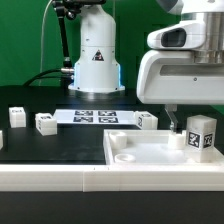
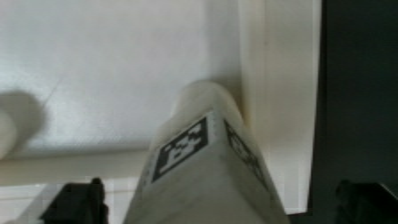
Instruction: Assemble one leg
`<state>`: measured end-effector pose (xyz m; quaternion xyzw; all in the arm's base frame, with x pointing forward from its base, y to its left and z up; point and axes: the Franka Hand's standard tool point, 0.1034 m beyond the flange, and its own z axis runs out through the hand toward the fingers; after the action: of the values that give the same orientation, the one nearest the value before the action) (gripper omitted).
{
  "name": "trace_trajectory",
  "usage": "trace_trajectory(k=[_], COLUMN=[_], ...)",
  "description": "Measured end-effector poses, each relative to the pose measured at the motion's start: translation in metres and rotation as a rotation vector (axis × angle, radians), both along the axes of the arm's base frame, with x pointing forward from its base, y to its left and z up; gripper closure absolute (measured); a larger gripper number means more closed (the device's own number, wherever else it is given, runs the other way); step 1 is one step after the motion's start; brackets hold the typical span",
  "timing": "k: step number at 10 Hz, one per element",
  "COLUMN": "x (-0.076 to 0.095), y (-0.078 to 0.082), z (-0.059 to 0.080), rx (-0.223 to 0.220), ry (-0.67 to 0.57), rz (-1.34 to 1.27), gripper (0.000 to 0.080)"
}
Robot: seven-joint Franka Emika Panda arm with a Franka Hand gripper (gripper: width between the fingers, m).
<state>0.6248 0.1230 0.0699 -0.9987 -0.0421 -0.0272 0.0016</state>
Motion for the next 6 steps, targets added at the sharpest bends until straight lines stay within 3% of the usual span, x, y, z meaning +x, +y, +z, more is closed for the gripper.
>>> trace_trajectory(k=[2, 6], x=[0.0001, 0.0013], y=[-0.0017, -0.0073], z=[-0.0001, 0.0001], rx=[-0.021, -0.032], ry=[-0.001, -0.002], rz=[0.176, 0.259], gripper=[0.015, 0.0176])
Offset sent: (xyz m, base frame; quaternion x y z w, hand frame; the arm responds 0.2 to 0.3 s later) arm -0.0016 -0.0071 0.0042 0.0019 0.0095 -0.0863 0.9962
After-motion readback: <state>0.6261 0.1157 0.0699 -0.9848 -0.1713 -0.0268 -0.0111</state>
